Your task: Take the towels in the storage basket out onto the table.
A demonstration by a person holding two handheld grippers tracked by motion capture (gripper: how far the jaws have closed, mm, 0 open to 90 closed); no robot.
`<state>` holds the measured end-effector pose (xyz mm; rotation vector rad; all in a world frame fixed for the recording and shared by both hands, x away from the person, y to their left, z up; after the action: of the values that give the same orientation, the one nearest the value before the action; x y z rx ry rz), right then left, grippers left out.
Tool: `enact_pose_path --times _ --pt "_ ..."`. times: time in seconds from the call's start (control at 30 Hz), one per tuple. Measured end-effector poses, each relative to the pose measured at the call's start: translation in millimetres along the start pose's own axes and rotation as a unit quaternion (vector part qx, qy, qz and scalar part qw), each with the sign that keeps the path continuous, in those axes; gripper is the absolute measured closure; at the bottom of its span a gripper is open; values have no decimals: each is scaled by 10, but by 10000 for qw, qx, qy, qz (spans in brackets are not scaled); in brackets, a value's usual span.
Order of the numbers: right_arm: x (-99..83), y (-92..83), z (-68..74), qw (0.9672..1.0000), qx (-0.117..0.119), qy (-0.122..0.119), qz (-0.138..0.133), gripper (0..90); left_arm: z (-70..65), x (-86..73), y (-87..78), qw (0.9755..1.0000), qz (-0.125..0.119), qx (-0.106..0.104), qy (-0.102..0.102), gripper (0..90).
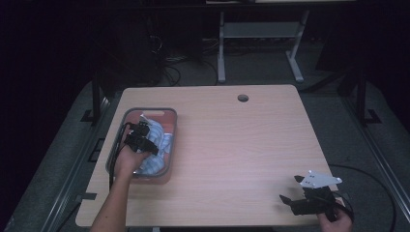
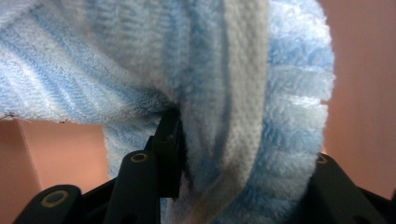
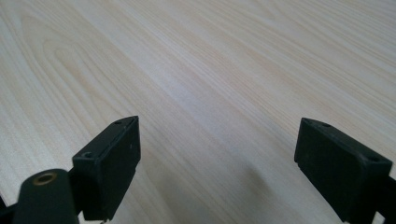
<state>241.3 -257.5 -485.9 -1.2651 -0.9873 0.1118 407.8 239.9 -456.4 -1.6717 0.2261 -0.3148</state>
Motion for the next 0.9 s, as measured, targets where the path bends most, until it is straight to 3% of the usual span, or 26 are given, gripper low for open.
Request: enact_pose_path --times 0.43,0.5,0.67,0.9 --pt "7 5 4 10000 -72 -37 8 138 3 -27 -34 9999 -65 -115 47 654" --pt "2 -17 -5 9999 -113 -47 -9 138 32 -43 -57 9995 -178 -257 -42 665" --pt "-11 -26 -24 9999 -138 32 -35 138 52 -80 -120 9988 -324 -352 -71 673" --pt "-5 -26 -18 9999 -165 4 -12 138 36 -145 -280 9970 -599 -486 -11 679"
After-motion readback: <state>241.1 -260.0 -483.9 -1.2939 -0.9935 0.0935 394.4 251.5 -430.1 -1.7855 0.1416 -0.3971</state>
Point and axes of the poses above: each handheld gripper's, and its own axes: y roughly forward along the jaws, x roughly out of its top, z roughly to its left, the point moved 4 cm from there along y, roughly forward along the jaws, and after that the axes turned 12 degrees about z, right-handed, at the moved point
